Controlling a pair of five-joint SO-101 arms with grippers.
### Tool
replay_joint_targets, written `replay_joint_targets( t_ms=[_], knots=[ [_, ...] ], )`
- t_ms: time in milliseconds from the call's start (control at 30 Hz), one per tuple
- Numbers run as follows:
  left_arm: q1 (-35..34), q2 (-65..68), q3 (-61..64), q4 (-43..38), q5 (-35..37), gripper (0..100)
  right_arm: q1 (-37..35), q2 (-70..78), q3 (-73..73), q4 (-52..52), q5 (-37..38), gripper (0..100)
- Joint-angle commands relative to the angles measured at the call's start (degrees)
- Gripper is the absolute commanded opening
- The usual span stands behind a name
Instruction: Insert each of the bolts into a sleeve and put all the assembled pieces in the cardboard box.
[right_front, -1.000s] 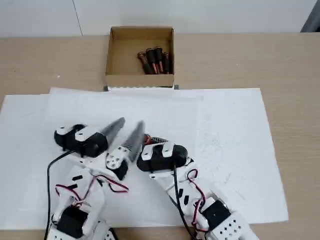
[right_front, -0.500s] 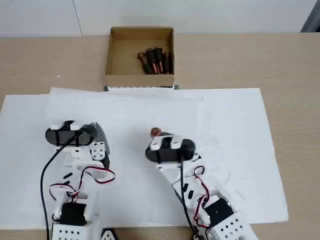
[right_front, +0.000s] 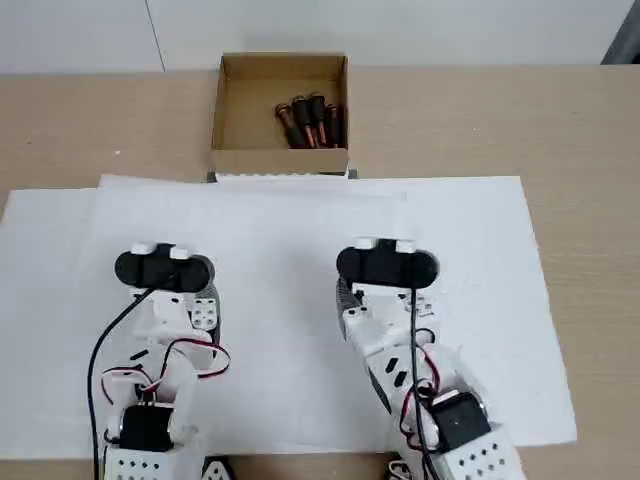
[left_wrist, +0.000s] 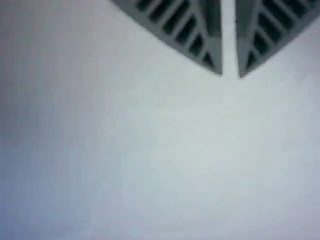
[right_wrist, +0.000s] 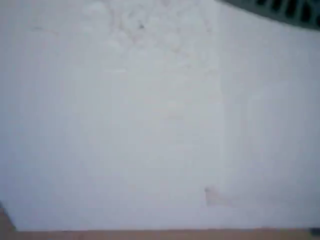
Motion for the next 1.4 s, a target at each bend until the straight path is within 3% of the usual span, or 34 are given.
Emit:
replay_joint_targets(
  t_ms=[0, 233, 633, 1100, 1367],
  knots=[
    [-0.26, -0.53, -0.22, 0.18, -0.62, 0, 0.57, -0.04, -7.91, 0.92, -0.44, 0.3],
    [-0.44, -0.53, -0.22, 2.29, -0.53, 0, 0.57, 9.8, -17.85, 0.92, -0.62, 0.3],
    [-0.44, -0.53, -0.22, 2.46, -0.26, 0, 7.08, 45.93, -48.0, -2.33, -0.44, 0.3],
    [-0.26, -0.53, -0.22, 2.55, -0.18, 0, 7.69, 83.12, -84.13, -2.51, -0.26, 0.4],
    [-0.09, -0.53, -0.22, 2.55, -0.35, 0, 7.78, 104.31, -106.02, -2.59, 8.18, 0.4]
  ],
)
